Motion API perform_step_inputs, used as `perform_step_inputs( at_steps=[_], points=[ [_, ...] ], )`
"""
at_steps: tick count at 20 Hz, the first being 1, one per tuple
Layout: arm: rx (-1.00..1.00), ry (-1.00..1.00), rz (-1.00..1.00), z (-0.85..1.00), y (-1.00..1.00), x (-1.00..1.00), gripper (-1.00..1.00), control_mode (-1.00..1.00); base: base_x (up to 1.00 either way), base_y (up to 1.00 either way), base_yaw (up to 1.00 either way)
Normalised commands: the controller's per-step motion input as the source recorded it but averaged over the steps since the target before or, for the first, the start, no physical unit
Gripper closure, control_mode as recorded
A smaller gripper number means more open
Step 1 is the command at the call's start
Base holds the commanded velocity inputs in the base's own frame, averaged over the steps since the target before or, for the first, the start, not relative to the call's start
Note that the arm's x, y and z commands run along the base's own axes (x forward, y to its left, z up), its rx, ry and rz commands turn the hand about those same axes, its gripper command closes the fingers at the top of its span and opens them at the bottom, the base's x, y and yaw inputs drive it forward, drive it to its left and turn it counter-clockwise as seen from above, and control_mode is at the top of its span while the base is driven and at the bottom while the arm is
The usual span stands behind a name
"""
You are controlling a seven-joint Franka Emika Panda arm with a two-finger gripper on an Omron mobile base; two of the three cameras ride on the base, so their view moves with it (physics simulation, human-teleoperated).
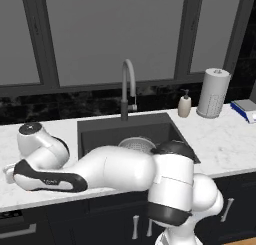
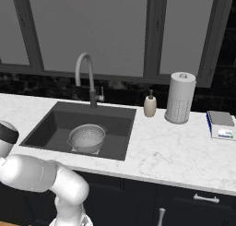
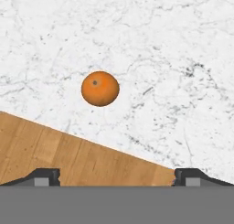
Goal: Put the colander in the sink, put the tangerine in the colander, and turn on the sink faucet and pour water over the colander.
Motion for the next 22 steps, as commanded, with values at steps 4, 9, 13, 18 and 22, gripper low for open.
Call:
perform_step_inputs(
  at_steps=[4, 9, 13, 18, 22],
  points=[
    [-0.04, 0.07, 0.01, -0.22, 0.19, 0.00, -1.00, -1.00, 0.00, 0.00, 0.00],
    [0.00, 0.00, 0.00, -0.31, 0.00, 0.00, -1.00, -1.00, 0.00, 0.00, 0.00],
    [0.00, 0.00, 0.00, -0.36, 0.00, 0.00, -1.00, -1.00, 0.00, 0.00, 0.00],
    [0.01, -0.03, 0.00, -0.47, -0.06, 0.00, -1.00, -1.00, 0.00, 0.00, 0.00],
    [0.05, -0.08, 0.00, -0.34, -0.02, 0.00, -1.00, -1.00, 0.00, 0.00, 0.00]
  ],
)
